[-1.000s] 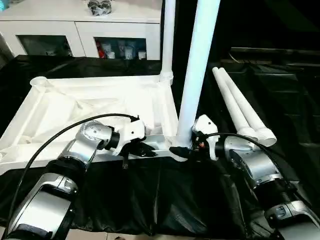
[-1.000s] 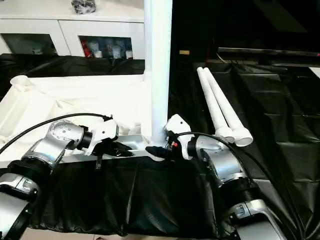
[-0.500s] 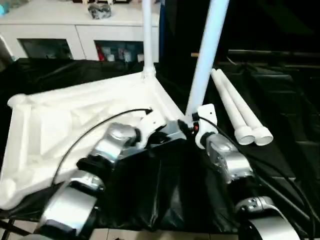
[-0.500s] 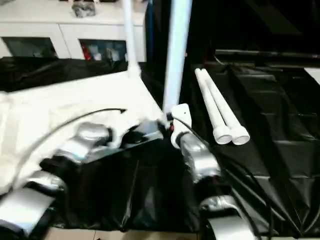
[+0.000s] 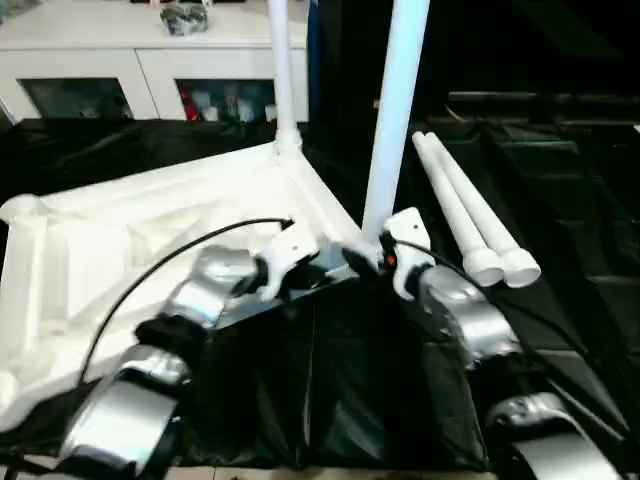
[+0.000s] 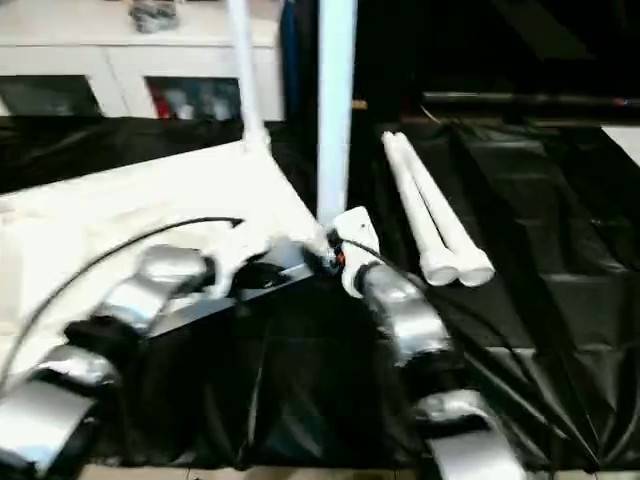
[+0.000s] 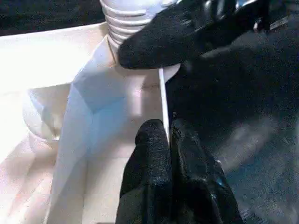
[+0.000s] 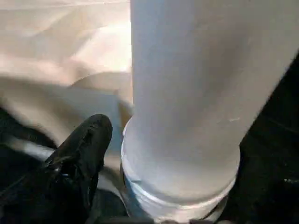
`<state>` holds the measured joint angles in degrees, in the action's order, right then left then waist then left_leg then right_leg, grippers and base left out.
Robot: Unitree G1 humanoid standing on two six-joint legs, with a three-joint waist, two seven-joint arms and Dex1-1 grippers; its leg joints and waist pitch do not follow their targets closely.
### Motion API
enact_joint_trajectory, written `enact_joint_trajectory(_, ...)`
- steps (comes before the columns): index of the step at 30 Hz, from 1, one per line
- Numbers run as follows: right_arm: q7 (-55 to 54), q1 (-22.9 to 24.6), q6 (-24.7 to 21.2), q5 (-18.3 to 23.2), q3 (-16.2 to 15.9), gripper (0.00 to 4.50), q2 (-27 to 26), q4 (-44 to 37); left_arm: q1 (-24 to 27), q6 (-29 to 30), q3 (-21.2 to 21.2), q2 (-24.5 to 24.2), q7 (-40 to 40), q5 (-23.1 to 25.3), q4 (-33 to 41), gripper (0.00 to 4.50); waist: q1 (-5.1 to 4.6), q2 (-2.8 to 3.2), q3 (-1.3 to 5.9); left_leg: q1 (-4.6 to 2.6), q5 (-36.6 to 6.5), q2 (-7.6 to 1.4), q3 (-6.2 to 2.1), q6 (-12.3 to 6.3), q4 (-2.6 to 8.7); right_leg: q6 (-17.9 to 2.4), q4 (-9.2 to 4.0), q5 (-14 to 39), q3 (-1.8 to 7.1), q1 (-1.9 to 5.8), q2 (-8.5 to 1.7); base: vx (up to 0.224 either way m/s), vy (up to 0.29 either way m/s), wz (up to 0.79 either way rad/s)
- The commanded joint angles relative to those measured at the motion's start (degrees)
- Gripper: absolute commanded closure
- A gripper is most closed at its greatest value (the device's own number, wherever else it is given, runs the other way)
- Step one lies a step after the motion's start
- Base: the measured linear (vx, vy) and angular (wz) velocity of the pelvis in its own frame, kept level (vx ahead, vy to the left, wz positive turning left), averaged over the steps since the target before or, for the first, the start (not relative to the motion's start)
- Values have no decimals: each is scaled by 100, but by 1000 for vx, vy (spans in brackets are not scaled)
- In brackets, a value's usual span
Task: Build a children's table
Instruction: Rotate leg to tighten
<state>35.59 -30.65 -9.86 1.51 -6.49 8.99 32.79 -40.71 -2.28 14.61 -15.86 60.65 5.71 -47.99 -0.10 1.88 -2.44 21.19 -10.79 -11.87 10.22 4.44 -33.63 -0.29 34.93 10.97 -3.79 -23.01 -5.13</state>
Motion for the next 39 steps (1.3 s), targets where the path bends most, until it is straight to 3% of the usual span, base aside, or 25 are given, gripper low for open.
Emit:
enact_joint_trajectory(1,799,38,-47,175,-289,66,100,-392,64,-253,295,-74,553,38,107,450,34,-1,373,-3,-916,-98,-10,-519,348,-1580,-364,74,224,361,-248,0,0,0)
enact_joint_trajectory(4,1552,121,8,184,-506,66,494,-548,68,-280,347,-273,1049,-27,145,450,101,-14,361,-21,-820,-122,8,-594,344,-1689,-328,-73,210,344,-238,0,0,0)
enact_joint_trajectory(7,1908,129,68,160,-650,66,686,-574,72,-327,389,-384,1363,-60,161,450,116,-25,351,-39,-931,-132,21,-537,350,-1705,-342,107,219,327,-243,0,0,0)
enact_joint_trajectory(10,2345,78,141,95,-828,98,890,-538,40,-447,473,-530,1683,-24,114,450,138,-17,332,-57,-1192,-136,22,-405,370,-1643,-380,564,229,312,-256,0,0,0)
enact_joint_trajectory(11,2466,64,116,76,-884,101,937,-538,28,-464,482,-553,1720,-7,95,450,148,-46,328,-59,-1227,-138,25,-381,370,-1609,-386,674,239,310,-264,0,0,0)
enact_joint_trajectory(13,2611,53,83,63,-951,110,999,-564,8,-496,485,-573,1756,9,61,450,160,-37,332,-63,-1192,-139,27,-369,368,-1591,-385,687,244,306,-266,0,0,0)
enact_joint_trajectory(17,2651,-18,11,155,-899,162,915,-505,-25,-541,488,-590,1821,25,-9,450,192,-42,337,-60,-1097,-135,24,-340,370,-1566,-375,641,243,304,-261,0,0,0)
enact_joint_trajectory(22,2536,47,-57,233,-856,175,788,-541,-15,-544,481,-578,1768,42,-60,450,194,-37,345,-59,-1041,-129,27,-358,360,-1599,-362,492,239,308,-258,0,0,0)
enact_joint_trajectory(26,1118,57,-119,153,-401,175,277,-206,-141,-238,427,-324,858,248,-289,450,147,-30,315,-73,-1261,-122,14,-185,395,-1497,-409,969,250,272,-273,0,0,0)
enact_joint_trajectory(27,510,26,-153,105,-214,176,68,-21,-216,-49,357,-149,468,271,-384,450,137,-53,299,-114,-1477,-105,13,-58,401,-1350,-470,1517,254,251,-274,0,0,0)
enact_joint_trajectory(28,423,21,-159,97,-186,176,37,7,-228,-21,346,-121,413,273,-399,450,137,-53,299,-114,-1477,-105,13,-58,401,-1350,-470,1517,254,251,-274,0,0,0)
enact_joint_trajectory(29,43,9,-258,106,-63,176,-132,109,-289,148,293,44,112,273,-444,450,126,-60,288,-105,-1558,-106,-3,12,417,-1221,-498,1870,255,248,-282,0,0,0)
enact_joint_trajectory(31,-240,7,-323,112,20,176,-267,180,-336,282,253,179,-131,272,-473,450,130,-48,286,-116,-1590,-108,-12,16,429,-1155,-529,1948,253,226,-280,0,0,0)
enact_joint_trajectory(32,-1100,-46,-374,63,166,176,-703,461,-463,642,139,600,-842,254,-544,450,122,-18,289,-107,-1596,-106,-13,22,434,-1147,-521,1876,255,228,-273,0,0,0)
enact_joint_trajectory(33,-1233,-59,-374,51,179,176,-778,513,-481,691,123,669,-954,252,-553,450,109,-9,274,-116,-1633,-106,-1,61,436,-1147,-532,1881,262,195,-264,0,0,0)
enact_joint_trajectory(36,-1696,-135,-354,-28,152,176,-1103,688,-525,845,71,966,-1326,215,-552,450,120,-16,290,-114,-1640,-84,-13,65,435,-1094,-555,1880,253,211,-269,0,0,0)
enact_joint_trajectory(37,-1718,-147,-309,-20,159,120,-1185,696,-527,858,57,1034,-1388,198,-557,450,125,-20,295,-102,-1642,-78,-14,22,434,-1073,-555,1824,248,226,-261,0,0,0)
enact_joint_trajectory(39,-1648,-140,-261,-13,146,106,-1234,640,-504,789,65,1103,-1387,184,-546,450,137,-17,301,-100,-1632,-76,-14,-39,431,-1068,-555,1751,247,229,-261,0,0,0)
